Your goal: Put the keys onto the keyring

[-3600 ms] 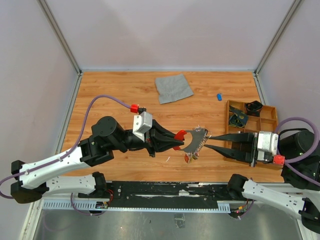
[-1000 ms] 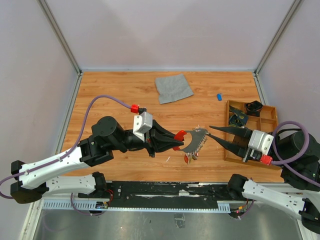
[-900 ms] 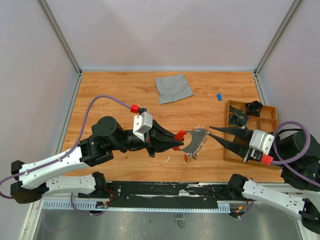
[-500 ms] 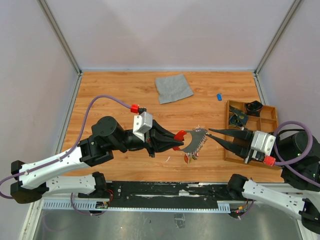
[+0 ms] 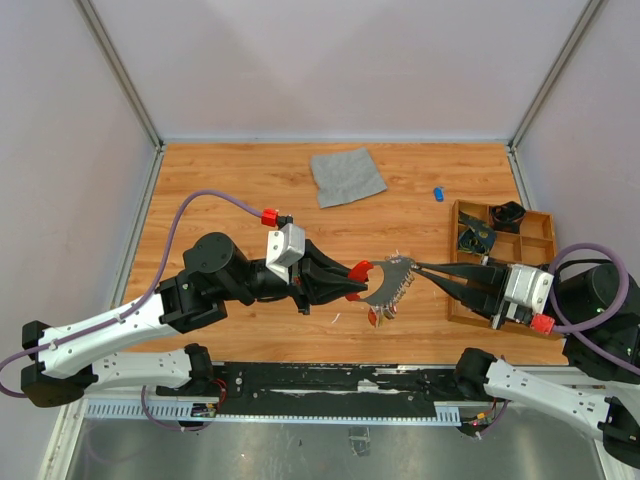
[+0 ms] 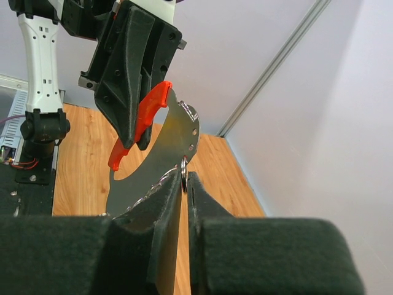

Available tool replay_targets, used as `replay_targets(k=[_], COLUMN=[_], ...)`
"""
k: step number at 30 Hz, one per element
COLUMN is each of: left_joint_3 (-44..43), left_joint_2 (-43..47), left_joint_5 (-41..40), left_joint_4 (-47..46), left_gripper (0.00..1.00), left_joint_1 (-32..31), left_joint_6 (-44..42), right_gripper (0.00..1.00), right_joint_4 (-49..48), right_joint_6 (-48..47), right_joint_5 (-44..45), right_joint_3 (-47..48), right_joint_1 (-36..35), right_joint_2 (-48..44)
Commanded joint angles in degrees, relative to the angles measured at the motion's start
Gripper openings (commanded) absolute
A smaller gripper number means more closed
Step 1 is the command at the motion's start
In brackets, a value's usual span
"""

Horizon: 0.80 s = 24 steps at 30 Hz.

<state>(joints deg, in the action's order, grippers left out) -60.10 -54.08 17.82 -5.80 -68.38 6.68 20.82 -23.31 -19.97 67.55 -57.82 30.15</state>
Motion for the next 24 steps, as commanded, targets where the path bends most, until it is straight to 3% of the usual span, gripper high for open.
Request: replay_targets(k=[1,3,9,15,24], left_joint_3=[-1.3,-1.3,-1.0,-2.8,-2.9], left_joint_2=[1.0,1.0,0.9,-2.1,-2.8], left_joint_5=[0.0,0.0,-1.1,-1.5,-4.0], left_joint_4=[-2.1,-2.2,-2.1,-0.7,0.0], left_gripper=[0.0,0.01,0.02,0.29,0.43], left_joint_1=[0.1,0.0,0.1,0.3,0.7], left_joint_6=[-0.1,-0.1,0.9,2.3,1.9], right_gripper=[0.05,0.01,0.0,0.0,0.0], right_joint_4=[-2.0,-2.1,4.4,13.4,19.1], right_joint_6=[0.7,0.6,-0.5,1.2,5.5], right_joint_5=[0.8,0.8,-0.5,-0.4,3.7], right_joint_3=[-0.7,-0.5,3.8,10.1,13.9], right_joint_1=[0.3,0.3,0.3,0.3,0.3], right_joint_2=[-0.8,-0.9,0.7,4.6,6.7])
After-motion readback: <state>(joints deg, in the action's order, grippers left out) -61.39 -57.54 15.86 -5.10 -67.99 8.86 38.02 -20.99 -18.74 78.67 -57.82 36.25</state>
